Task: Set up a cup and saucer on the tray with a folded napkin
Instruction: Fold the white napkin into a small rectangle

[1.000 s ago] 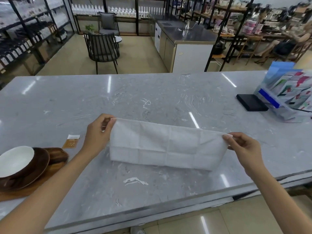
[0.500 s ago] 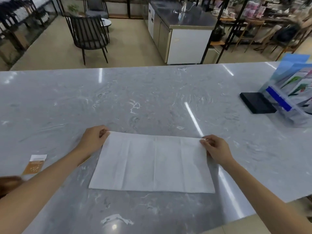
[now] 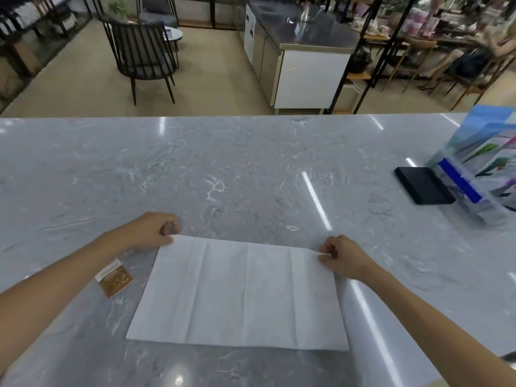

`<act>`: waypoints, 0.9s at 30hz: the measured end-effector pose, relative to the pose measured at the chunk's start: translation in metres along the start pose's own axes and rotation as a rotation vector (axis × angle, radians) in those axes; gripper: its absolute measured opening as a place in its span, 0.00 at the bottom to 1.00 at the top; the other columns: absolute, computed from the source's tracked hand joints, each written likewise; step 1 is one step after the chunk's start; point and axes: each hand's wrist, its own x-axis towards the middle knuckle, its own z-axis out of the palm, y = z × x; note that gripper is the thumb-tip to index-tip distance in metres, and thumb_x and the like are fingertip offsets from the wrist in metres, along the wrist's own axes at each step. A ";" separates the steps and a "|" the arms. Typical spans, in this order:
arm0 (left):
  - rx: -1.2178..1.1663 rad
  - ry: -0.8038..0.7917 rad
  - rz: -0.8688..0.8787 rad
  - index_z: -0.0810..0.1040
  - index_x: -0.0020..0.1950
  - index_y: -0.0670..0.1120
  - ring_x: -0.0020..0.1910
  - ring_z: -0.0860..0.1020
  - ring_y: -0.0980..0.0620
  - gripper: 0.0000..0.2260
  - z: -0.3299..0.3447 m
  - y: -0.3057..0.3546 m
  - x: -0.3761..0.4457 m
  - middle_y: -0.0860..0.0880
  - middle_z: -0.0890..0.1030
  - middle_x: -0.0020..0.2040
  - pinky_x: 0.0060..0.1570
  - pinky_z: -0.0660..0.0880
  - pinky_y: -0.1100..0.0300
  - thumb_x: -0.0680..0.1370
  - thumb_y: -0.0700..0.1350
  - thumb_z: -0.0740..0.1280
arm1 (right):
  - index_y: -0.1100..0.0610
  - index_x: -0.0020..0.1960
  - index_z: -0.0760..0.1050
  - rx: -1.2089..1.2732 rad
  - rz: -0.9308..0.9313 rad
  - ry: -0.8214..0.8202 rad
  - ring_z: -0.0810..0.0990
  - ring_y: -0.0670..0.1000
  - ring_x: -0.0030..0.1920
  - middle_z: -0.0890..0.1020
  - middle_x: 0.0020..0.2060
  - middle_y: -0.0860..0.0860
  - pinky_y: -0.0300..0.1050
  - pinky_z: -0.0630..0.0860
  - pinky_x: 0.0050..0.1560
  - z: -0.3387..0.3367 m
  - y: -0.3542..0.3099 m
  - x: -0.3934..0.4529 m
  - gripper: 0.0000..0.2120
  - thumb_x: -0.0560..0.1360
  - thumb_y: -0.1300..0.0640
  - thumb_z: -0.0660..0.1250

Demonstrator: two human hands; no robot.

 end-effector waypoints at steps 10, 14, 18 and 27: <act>-0.073 0.062 0.025 0.78 0.41 0.54 0.40 0.81 0.52 0.09 -0.013 0.013 -0.031 0.53 0.83 0.40 0.42 0.75 0.61 0.75 0.39 0.70 | 0.63 0.48 0.81 0.286 -0.097 -0.256 0.75 0.47 0.38 0.76 0.36 0.47 0.38 0.73 0.42 -0.042 0.001 0.016 0.12 0.74 0.54 0.77; -0.202 0.249 0.001 0.86 0.50 0.63 0.44 0.82 0.62 0.13 -0.035 0.018 -0.067 0.62 0.87 0.45 0.45 0.77 0.67 0.77 0.42 0.73 | 0.56 0.41 0.83 0.613 -0.118 -0.209 0.78 0.44 0.37 0.74 0.32 0.46 0.37 0.80 0.46 -0.082 -0.001 0.012 0.13 0.70 0.48 0.81; -0.320 0.367 -0.041 0.86 0.45 0.67 0.42 0.84 0.64 0.16 -0.057 0.028 -0.099 0.63 0.87 0.43 0.43 0.78 0.71 0.74 0.43 0.77 | 0.48 0.41 0.86 0.762 -0.187 -0.026 0.81 0.46 0.36 0.77 0.31 0.46 0.38 0.82 0.42 -0.112 -0.014 0.015 0.09 0.65 0.47 0.82; -0.360 0.575 -0.130 0.89 0.44 0.55 0.38 0.83 0.62 0.08 -0.080 0.056 -0.121 0.60 0.87 0.40 0.41 0.78 0.68 0.70 0.43 0.80 | 0.46 0.43 0.87 0.716 -0.429 0.209 0.80 0.44 0.31 0.85 0.32 0.45 0.36 0.76 0.31 -0.159 -0.038 0.023 0.05 0.69 0.47 0.77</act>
